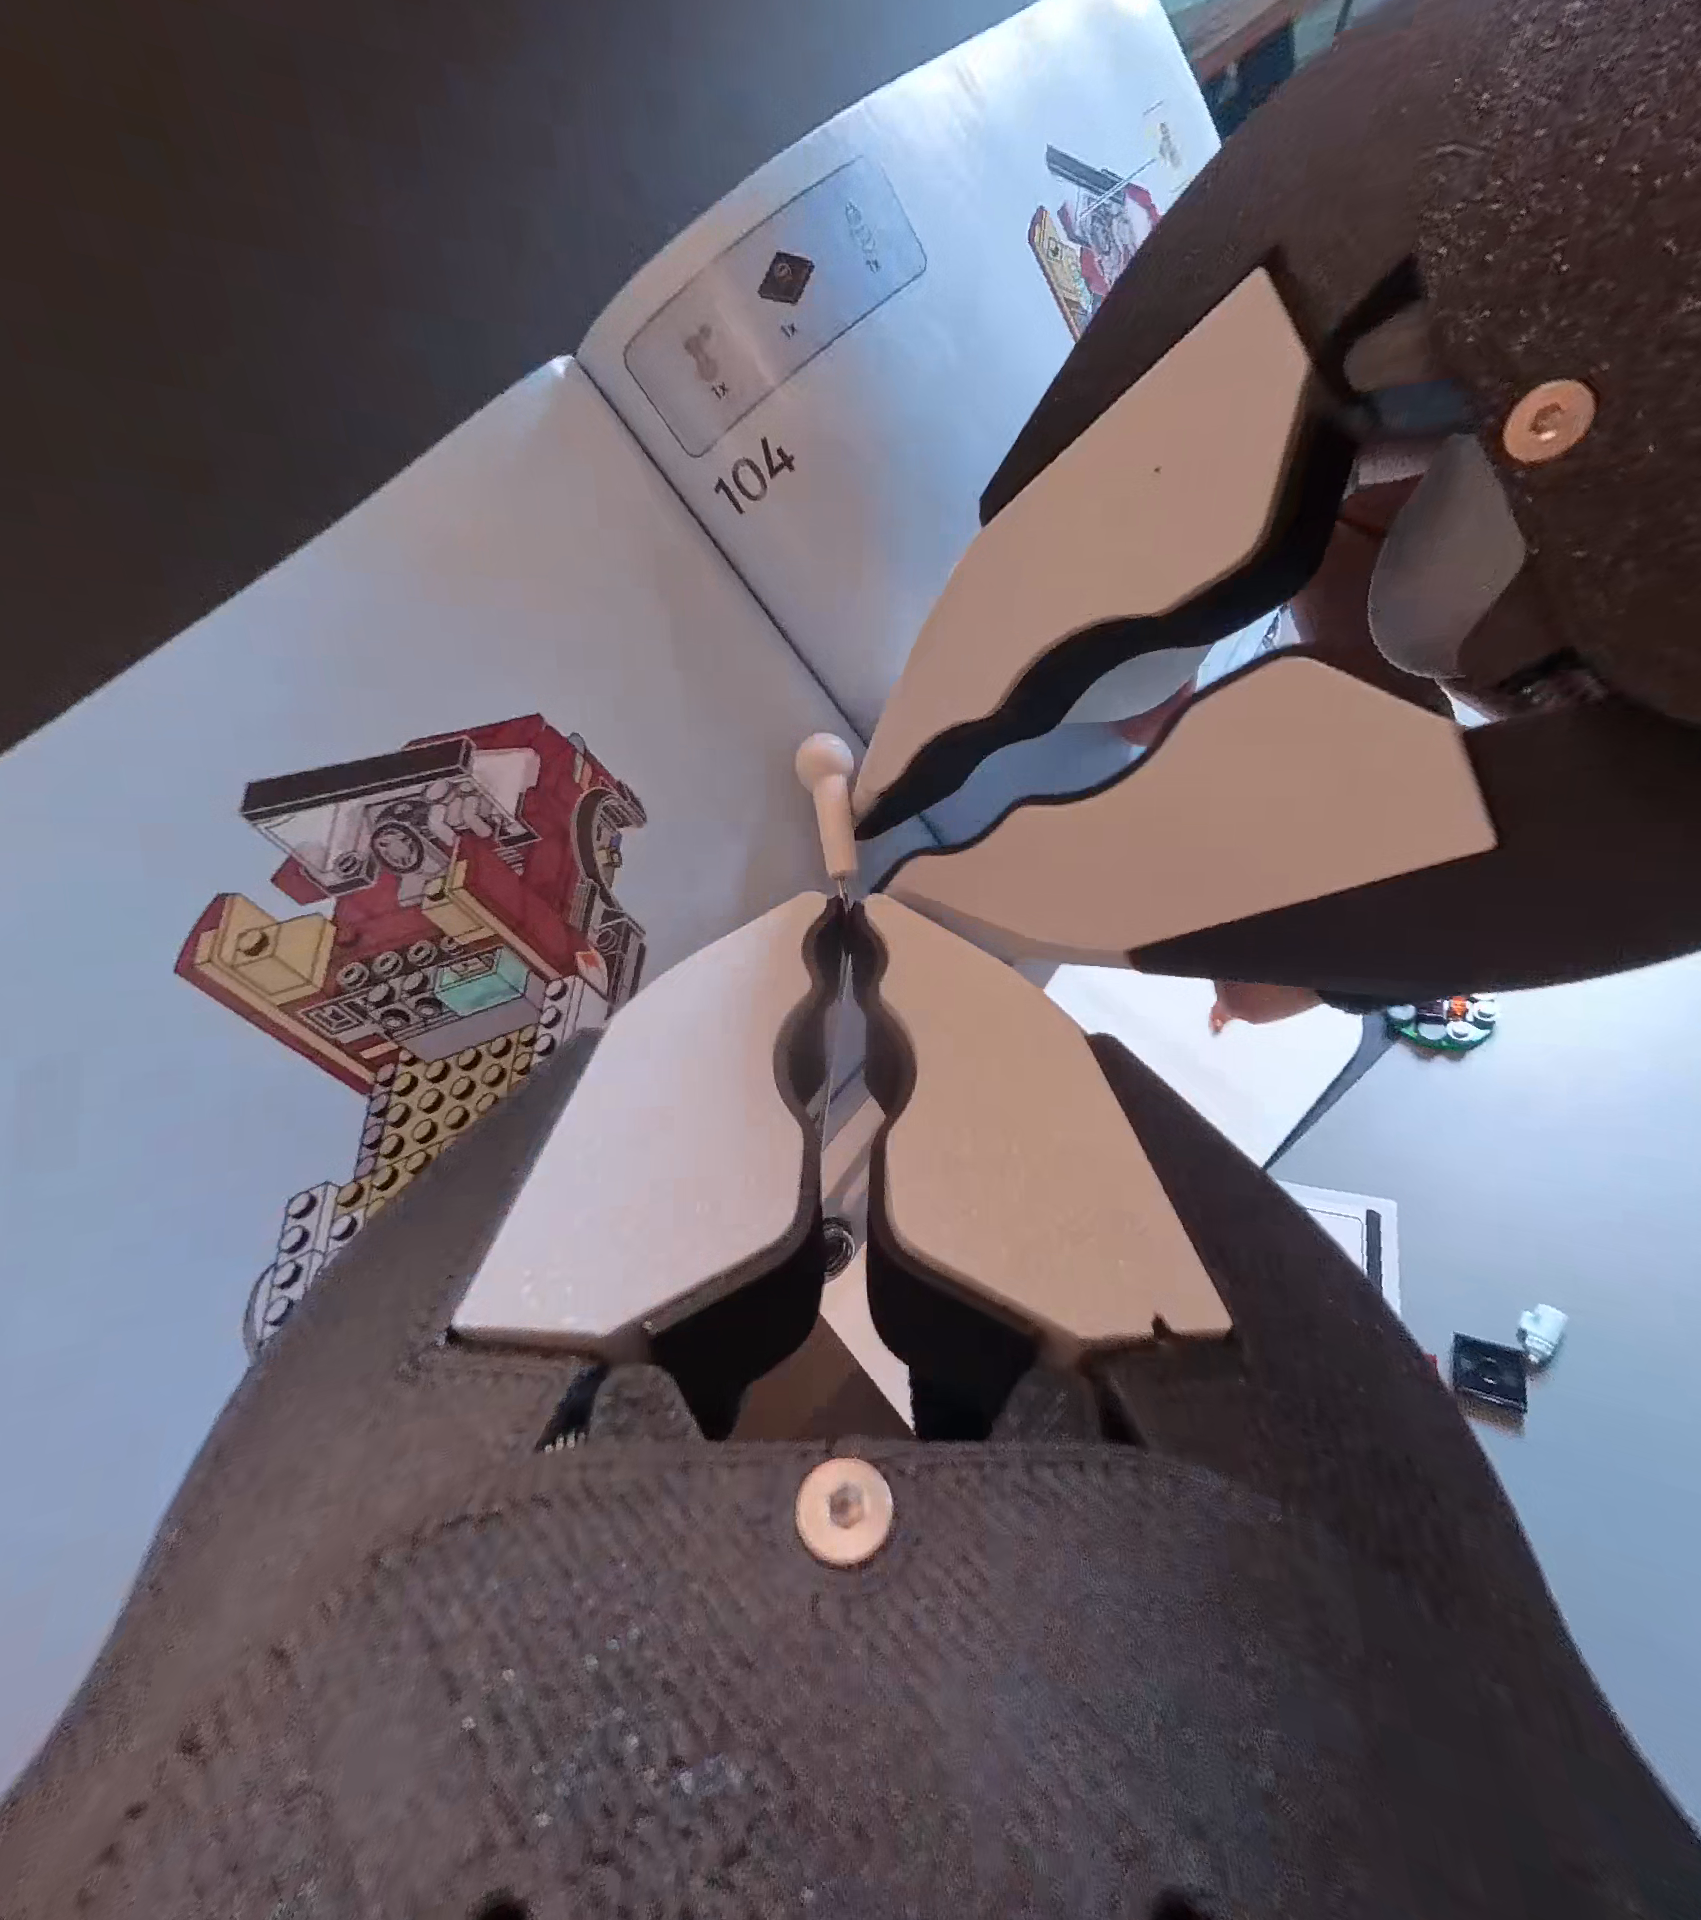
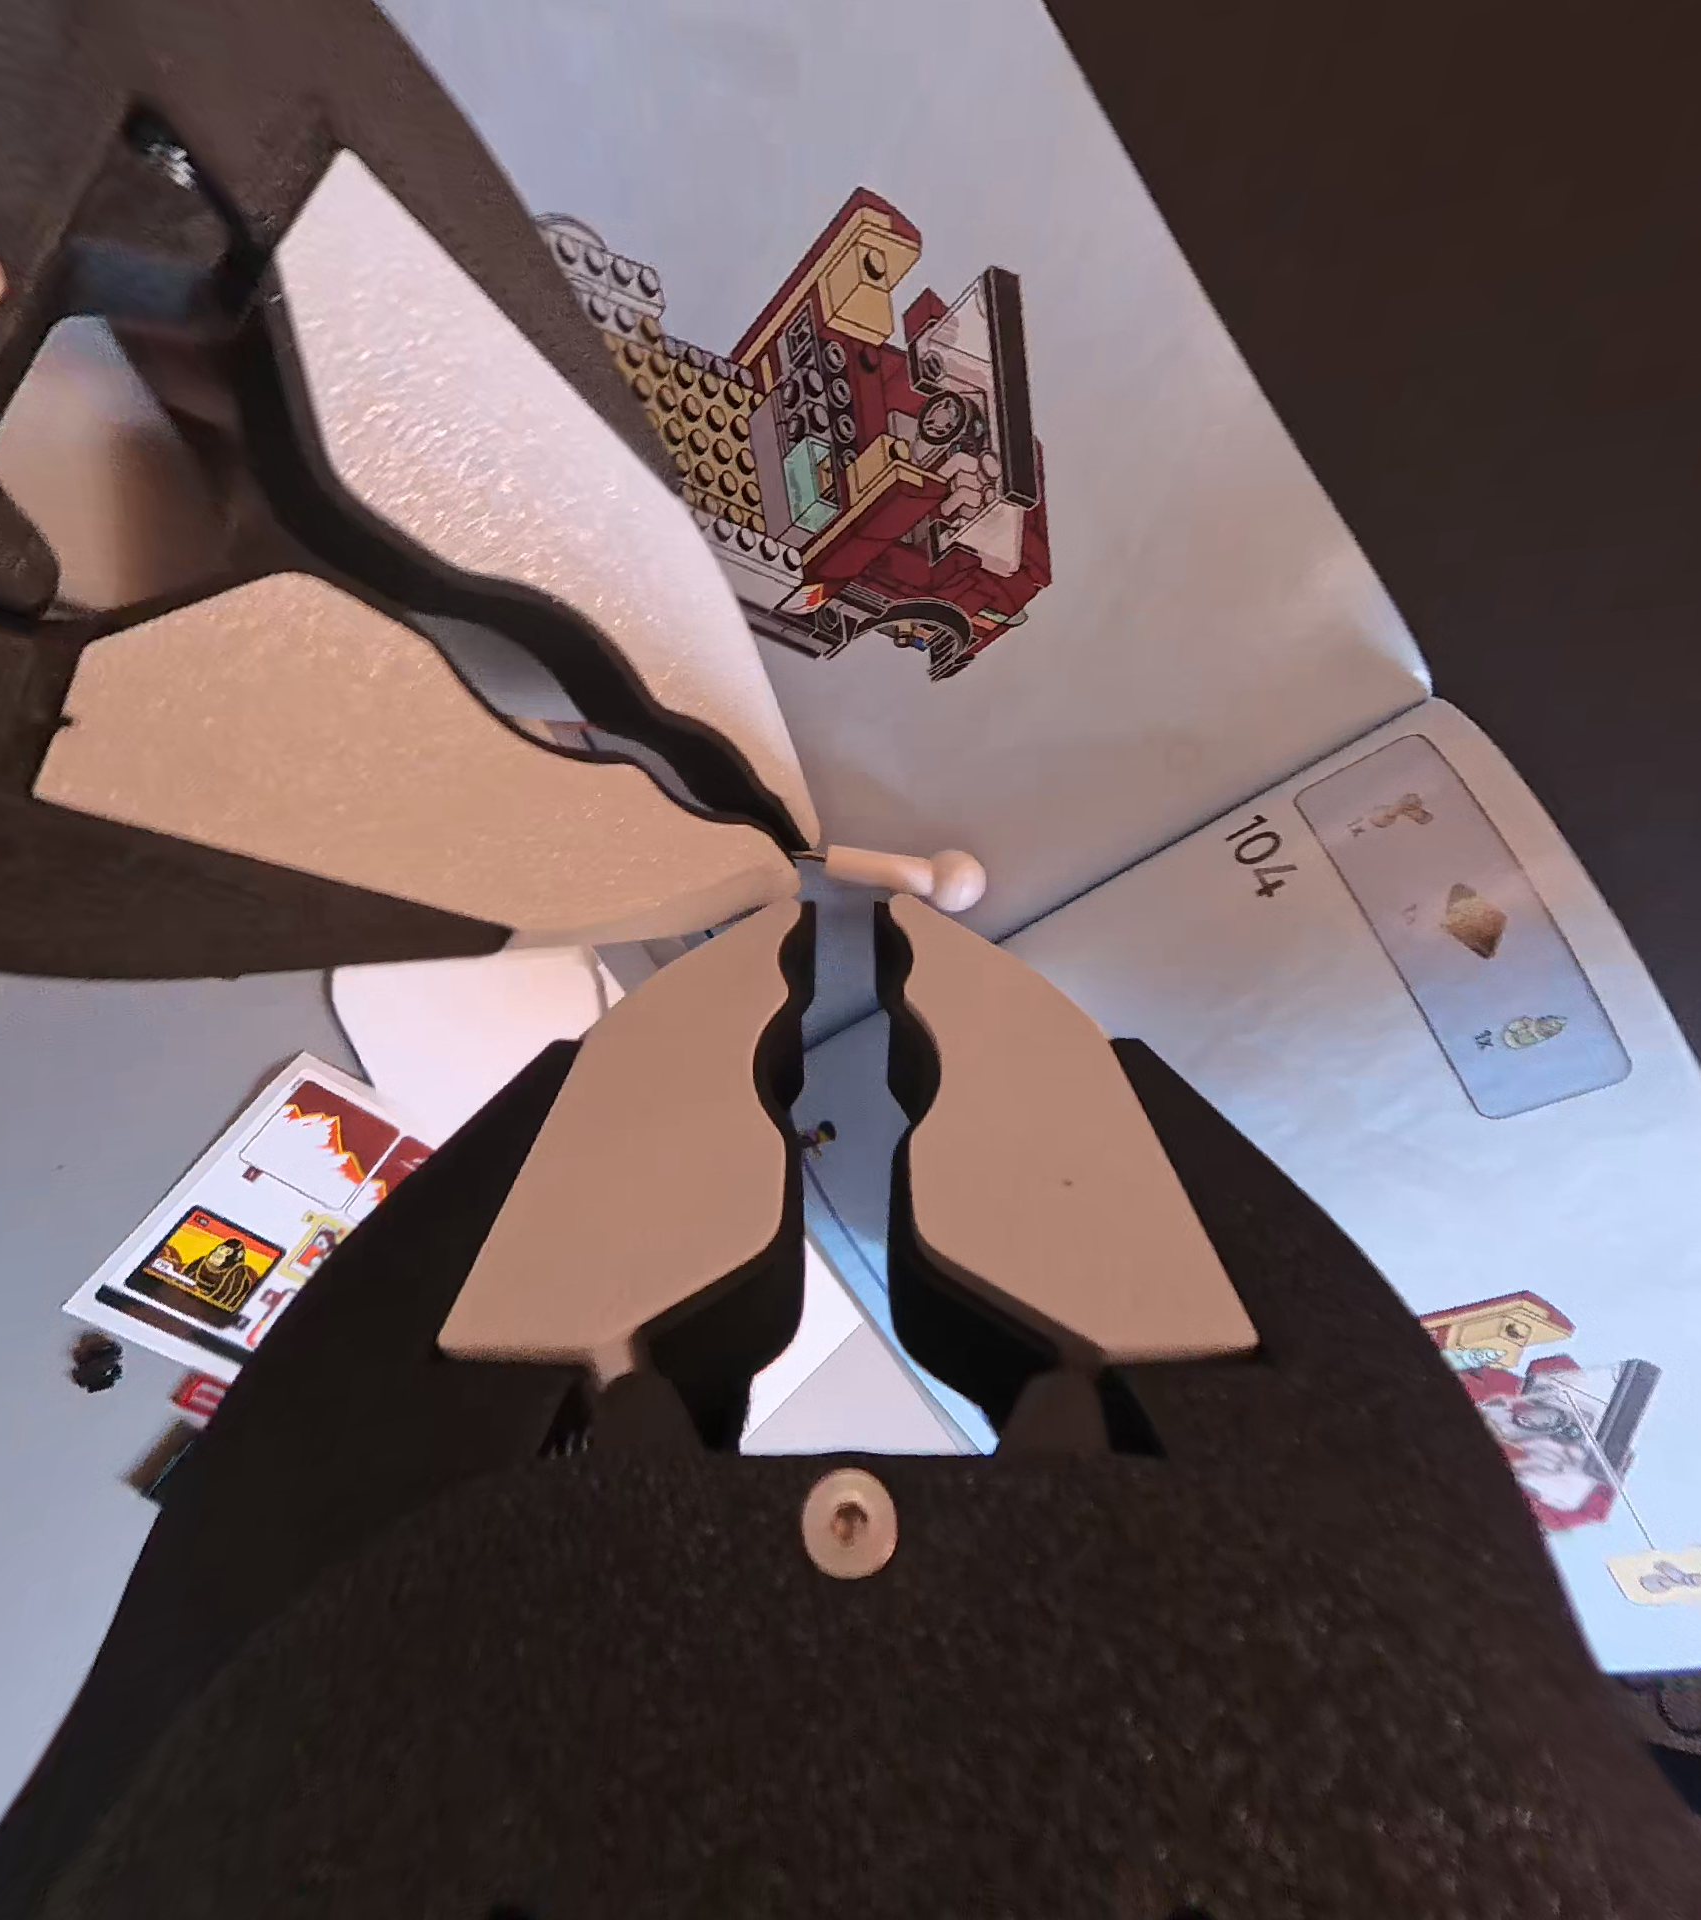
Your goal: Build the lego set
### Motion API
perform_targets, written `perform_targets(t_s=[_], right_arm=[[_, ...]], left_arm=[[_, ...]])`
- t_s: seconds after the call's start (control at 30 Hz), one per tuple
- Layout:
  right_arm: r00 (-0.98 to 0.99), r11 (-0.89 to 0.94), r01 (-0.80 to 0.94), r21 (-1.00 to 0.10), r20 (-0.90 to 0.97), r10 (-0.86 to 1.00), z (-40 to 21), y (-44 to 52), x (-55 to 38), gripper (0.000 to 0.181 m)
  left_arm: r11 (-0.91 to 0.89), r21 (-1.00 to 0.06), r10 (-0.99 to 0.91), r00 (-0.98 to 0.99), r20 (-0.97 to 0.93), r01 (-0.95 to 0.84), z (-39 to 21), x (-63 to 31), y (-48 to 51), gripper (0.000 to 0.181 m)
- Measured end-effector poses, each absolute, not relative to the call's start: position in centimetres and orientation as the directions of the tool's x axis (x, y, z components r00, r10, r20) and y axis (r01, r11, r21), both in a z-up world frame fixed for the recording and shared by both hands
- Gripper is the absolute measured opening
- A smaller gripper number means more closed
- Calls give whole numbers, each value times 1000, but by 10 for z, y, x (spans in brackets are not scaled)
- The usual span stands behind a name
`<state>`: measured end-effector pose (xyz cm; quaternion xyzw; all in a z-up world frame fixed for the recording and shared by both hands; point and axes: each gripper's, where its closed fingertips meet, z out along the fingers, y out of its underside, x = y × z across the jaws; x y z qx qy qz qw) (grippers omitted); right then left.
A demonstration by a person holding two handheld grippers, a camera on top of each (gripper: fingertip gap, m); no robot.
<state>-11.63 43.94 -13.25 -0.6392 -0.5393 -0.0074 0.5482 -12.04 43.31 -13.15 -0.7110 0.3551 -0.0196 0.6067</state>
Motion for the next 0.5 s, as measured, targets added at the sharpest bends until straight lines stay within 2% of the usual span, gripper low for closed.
perform_targets(t_s=[0.13,0.33,0.5], right_arm=[[423,182,692,-699,596,682,-135,433,-105,18],[569,137,568,-811,507,648,-136,418,-50,21],[659,50,561,-826,483,576,-183,421,8,26]], left_arm=[[17,-857,-509,733,-451,-516,-132,-120,433,2],[-11,-870,-506,753,-421,-494,-138,-125,432,7],[22,-863,-518,732,-442,-505,-127,-113,424,14]])
